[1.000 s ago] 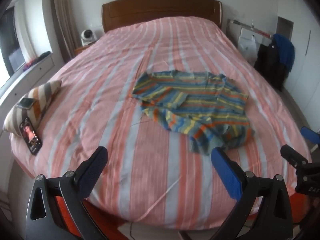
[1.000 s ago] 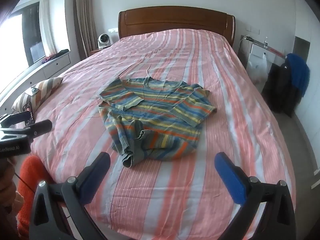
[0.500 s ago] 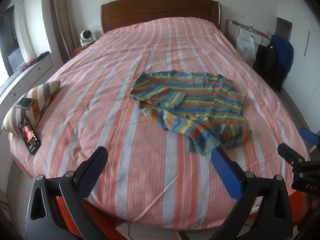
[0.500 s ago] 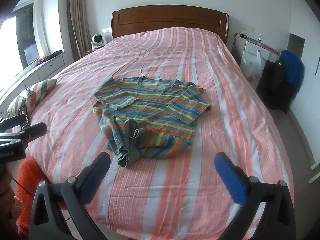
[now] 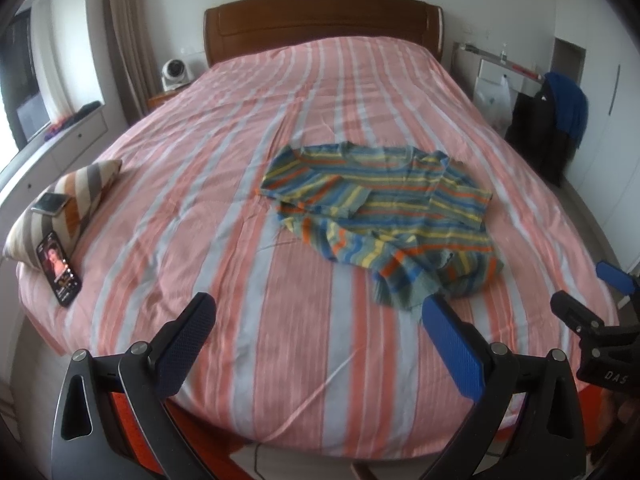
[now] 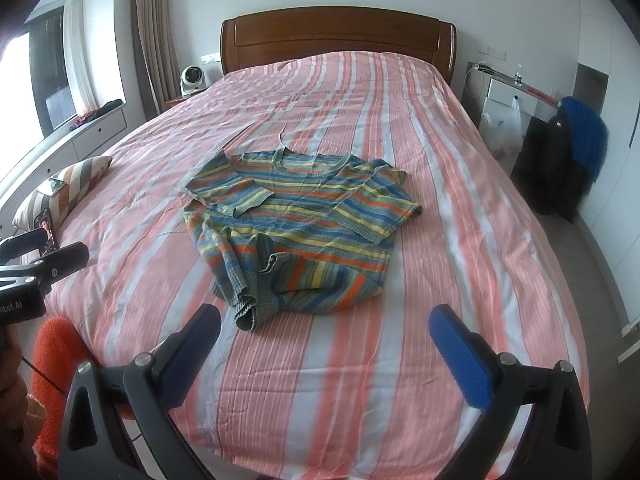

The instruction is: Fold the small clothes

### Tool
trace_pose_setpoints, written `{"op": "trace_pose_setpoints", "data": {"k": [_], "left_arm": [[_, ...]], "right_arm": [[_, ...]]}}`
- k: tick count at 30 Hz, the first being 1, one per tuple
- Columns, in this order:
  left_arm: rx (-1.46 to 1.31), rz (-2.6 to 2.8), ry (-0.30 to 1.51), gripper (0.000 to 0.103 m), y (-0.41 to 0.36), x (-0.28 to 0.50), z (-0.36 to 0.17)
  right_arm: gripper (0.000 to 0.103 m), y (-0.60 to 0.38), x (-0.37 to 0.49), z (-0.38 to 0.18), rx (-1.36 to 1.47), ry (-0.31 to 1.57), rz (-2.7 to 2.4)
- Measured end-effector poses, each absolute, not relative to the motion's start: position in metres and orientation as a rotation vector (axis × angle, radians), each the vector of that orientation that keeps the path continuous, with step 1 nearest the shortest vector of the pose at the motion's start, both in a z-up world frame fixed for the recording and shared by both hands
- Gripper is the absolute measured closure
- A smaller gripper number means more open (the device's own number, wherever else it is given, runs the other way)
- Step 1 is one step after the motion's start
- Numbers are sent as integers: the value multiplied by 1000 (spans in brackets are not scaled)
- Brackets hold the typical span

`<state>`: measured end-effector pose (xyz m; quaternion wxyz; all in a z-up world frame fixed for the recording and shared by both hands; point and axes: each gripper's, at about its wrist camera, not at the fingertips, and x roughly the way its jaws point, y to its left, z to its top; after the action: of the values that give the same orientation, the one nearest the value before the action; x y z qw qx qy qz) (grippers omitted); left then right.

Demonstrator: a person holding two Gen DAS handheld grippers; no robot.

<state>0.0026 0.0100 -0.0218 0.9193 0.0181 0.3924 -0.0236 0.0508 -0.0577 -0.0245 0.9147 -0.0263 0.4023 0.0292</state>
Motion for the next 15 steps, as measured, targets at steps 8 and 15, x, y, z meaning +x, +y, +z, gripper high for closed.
{"op": "trace_pose_setpoints", "data": {"k": [8, 15], "left_arm": [[39, -46, 806, 0, 11, 2, -21], [39, -49, 807, 0, 11, 2, -21]], "right_arm": [[0, -57, 50, -26, -55, 831, 58], [0, -57, 51, -26, -55, 832, 58]]}}
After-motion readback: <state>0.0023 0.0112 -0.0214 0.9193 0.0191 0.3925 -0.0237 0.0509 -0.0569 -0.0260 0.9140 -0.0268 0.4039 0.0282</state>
